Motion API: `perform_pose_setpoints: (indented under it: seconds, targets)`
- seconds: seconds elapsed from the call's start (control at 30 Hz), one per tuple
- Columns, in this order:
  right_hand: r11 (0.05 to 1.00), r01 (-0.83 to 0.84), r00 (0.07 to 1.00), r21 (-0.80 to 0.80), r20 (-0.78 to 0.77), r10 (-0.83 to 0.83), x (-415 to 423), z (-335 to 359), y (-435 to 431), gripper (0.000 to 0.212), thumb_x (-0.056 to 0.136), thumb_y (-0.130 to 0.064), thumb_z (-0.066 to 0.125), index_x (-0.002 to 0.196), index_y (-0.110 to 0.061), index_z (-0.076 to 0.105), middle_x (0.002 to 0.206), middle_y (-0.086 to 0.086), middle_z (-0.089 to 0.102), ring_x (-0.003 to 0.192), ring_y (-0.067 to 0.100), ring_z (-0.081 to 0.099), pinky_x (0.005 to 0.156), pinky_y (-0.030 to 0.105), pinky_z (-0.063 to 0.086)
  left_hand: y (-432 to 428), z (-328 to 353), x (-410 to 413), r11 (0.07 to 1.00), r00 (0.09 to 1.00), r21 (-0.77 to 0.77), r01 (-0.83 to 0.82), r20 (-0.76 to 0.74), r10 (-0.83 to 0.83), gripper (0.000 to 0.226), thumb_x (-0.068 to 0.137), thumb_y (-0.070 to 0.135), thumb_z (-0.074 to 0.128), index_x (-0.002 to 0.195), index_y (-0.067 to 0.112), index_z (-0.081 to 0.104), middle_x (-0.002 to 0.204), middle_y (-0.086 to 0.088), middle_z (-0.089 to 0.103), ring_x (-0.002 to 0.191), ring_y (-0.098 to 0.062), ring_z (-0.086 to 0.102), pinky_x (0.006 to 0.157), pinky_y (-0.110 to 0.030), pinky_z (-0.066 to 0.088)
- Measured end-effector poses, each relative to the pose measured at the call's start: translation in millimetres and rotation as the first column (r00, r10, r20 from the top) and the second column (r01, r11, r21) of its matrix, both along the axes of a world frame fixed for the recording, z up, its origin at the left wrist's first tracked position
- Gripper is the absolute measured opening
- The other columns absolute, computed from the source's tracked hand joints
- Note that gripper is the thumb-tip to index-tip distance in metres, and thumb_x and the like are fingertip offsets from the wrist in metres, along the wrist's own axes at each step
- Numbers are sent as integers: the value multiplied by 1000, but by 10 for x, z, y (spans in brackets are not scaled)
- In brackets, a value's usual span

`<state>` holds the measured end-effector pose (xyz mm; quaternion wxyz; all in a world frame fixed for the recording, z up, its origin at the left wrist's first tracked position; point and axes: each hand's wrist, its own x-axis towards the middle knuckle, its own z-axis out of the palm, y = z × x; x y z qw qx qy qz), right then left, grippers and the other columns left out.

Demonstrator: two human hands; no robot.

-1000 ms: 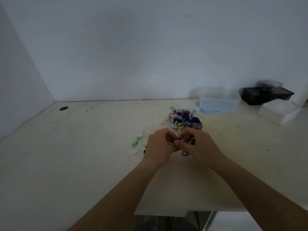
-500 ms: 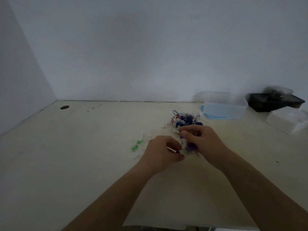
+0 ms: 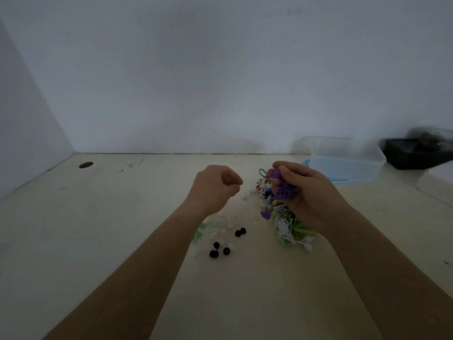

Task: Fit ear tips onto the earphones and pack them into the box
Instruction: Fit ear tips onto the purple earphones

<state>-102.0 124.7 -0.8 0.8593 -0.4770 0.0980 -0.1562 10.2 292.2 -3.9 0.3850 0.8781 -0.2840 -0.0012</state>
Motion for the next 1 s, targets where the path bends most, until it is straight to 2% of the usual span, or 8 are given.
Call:
perform_pose_setpoints:
  seconds: [0.13, 0.23, 0.37, 0.53, 0.63, 0.8, 0.9, 1.0]
  targets:
    - [1000, -24, 999, 14, 22, 24, 10, -63, -42, 20, 95, 1, 51, 101, 1, 70, 95, 18, 74, 72, 19, 69, 67, 25, 58, -264, -116, 184, 960, 998, 277, 36, 38, -49, 24, 88, 19, 72, 112, 19, 71, 110, 2, 69, 97, -12, 63, 86, -23, 49]
    - [999, -33, 999, 17, 33, 33, 57, -112, -61, 18, 84, 0, 58, 97, 2, 70, 93, 18, 73, 76, 23, 69, 68, 29, 59, -392, -235, 273, 920, 998, 389, 36, 35, -53, 25, 86, 21, 74, 112, 20, 71, 114, -1, 69, 102, -18, 64, 93, -33, 53]
    - [999, -47, 999, -7, 25, 47, 116, -147, -86, 21, 75, -3, 64, 94, 0, 71, 90, 17, 72, 78, 24, 70, 69, 31, 59, -440, -314, 326, 929, 999, 369, 24, 15, -32, 16, 83, 17, 75, 98, 22, 73, 106, -1, 71, 95, -16, 66, 91, -35, 55]
    - [992, -51, 998, -114, 25, 55, 121, -158, -74, 28, 71, -3, 68, 99, -1, 69, 83, 13, 71, 70, 20, 66, 66, 26, 57, -407, -315, 316, 944, 997, 323, 62, -59, -46, 22, 80, 15, 78, 100, 21, 70, 90, 4, 63, 85, -13, 61, 77, -24, 50]
    - [986, -24, 999, -163, 32, 30, 102, -165, -65, 20, 71, -5, 69, 90, -3, 69, 75, 11, 69, 62, 18, 63, 61, 24, 57, -377, -290, 302, 946, 996, 316, 77, -63, -60, 19, 80, 13, 78, 98, 18, 75, 96, -1, 70, 88, -14, 64, 78, -23, 49]
    - [946, 30, 999, -324, 40, -18, 68, -213, -44, 17, 74, -13, 71, 89, -5, 71, 76, 11, 71, 66, 18, 66, 65, 25, 58, -184, -262, 300, 979, 996, 196, 63, -71, -50, 17, 79, 20, 81, 89, 25, 69, 89, 7, 65, 77, -3, 60, 61, -11, 39]
    - [882, 61, 998, -467, 26, -55, 59, -237, -28, 10, 84, -9, 70, 93, -5, 74, 73, 11, 71, 66, 19, 66, 66, 24, 56, -80, -247, 281, 987, 996, 140, 79, -61, -71, 17, 79, 21, 82, 93, 26, 73, 89, 7, 69, 82, -4, 64, 64, -10, 42]
    - [772, 83, 994, -631, -2, -108, 73, -262, -4, 13, 92, -7, 66, 100, -10, 76, 75, 5, 75, 68, 13, 69, 68, 18, 55, -38, -260, 252, 974, 991, 188, 128, -70, -117, 24, 79, 24, 82, 102, 25, 75, 93, 7, 72, 85, -2, 66, 76, -16, 50]
